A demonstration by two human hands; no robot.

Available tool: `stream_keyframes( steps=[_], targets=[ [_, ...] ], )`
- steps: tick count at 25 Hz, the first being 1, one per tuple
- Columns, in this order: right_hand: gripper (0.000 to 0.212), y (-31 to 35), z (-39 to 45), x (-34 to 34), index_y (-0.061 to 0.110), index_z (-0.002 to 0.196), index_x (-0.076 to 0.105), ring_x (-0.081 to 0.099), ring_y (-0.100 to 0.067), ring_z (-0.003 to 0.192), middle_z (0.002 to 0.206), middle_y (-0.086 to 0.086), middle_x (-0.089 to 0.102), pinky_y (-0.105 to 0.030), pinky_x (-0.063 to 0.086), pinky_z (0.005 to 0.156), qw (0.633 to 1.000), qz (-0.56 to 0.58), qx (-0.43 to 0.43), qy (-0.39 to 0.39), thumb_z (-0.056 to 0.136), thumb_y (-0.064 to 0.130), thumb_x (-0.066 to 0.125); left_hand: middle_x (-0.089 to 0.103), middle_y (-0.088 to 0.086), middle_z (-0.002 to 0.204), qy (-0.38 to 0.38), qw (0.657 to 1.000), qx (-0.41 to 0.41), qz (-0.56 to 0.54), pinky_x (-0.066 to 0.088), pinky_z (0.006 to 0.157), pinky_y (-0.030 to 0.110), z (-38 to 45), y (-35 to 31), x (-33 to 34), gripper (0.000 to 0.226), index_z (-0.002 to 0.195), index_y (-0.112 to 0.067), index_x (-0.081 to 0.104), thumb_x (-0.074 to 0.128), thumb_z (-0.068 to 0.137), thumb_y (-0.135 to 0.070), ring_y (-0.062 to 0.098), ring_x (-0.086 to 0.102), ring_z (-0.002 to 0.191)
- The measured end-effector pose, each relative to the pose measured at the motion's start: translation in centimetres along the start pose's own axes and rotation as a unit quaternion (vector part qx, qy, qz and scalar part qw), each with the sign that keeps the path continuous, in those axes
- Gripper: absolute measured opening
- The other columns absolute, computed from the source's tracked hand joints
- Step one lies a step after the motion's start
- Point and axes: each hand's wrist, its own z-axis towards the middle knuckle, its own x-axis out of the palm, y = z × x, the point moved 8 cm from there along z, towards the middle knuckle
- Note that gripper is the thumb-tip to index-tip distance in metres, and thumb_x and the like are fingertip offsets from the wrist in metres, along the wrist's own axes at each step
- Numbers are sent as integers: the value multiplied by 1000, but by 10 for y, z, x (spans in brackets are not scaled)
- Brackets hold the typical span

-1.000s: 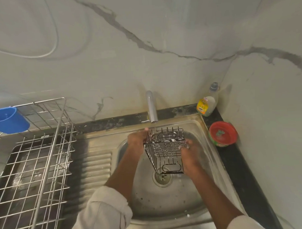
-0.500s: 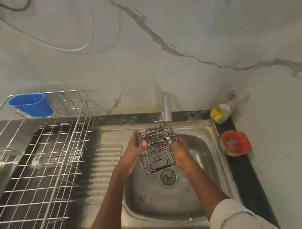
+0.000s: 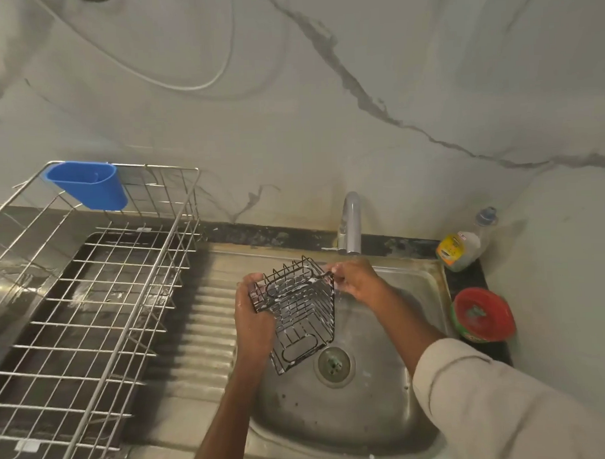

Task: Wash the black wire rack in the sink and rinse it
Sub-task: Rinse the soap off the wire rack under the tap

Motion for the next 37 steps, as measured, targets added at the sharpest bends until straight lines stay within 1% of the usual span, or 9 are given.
stream_keyframes(
  steps=[3,6,8,13,16,19,25,29,37],
  targets=[
    [23,20,-7,8,-5,112,69,65,-5,52,85,-9,70,-15,51,45,973,-201,-87,-74,101,14,65,64,-6,119,-23,1000,-8,-16,51,77,33,3,6,-7,70,123,-36,62,53,87,23,15,62,98],
    [29,37,-20,13,14,78,63,63,-15,70,90,-6,67,-23,50,57,870,-452,-162,-115,106,19,54,67,-11,114,-37,999,0,-20,53,73,28,-2,3,-7,67,122,-31,64,55,86,24,7,64,94],
    [39,34,-17,11,21,65,52,59,-13,70,83,-2,62,-24,46,58,881,-439,-159,-80,102,8,54,70,-19,109,-40,999,-1,-31,57,77,27,-4,5,-5,56,122,-29,66,61,92,17,-4,66,92],
    [22,28,-26,-1,2,96,74,63,-8,80,94,-2,71,-21,51,63,939,-328,-98,31,91,-13,59,71,-23,109,-27,999,-10,-43,59,87,31,-13,9,5,47,123,-29,66,62,97,10,-5,68,97],
    [12,36,-27,-3,8,84,77,69,-6,77,89,-2,76,-28,62,77,928,-337,-151,-38,89,-2,74,71,-12,116,-31,999,-3,-45,58,91,32,-19,9,10,54,121,-31,66,60,94,15,4,68,106],
    [5,41,-32,0,7,92,80,67,0,69,88,-3,77,-9,56,66,921,-338,-180,-77,87,8,81,69,-11,113,-42,998,-4,-38,54,82,12,-26,6,8,56,125,-21,64,53,91,22,-12,65,98],
    [35,33,-68,20,29,134,67,57,-5,113,127,13,63,-33,38,103,958,-182,-141,173,100,35,67,70,-8,111,11,1000,-2,-2,55,72,12,-16,7,19,57,128,-23,59,56,92,20,-10,67,90],
    [40,21,-80,-24,23,134,67,59,-17,121,136,0,65,-32,39,97,946,-250,-134,156,96,35,72,76,-11,114,126,992,-1,28,58,95,24,-6,5,58,59,132,-25,56,56,95,20,-6,70,104],
    [32,2,-87,-82,-1,114,66,69,-28,90,101,-13,69,-36,60,68,962,-267,1,50,88,13,80,74,24,121,333,941,60,6,57,98,64,41,-8,149,50,123,-11,73,58,86,18,53,69,114]
  ],
)
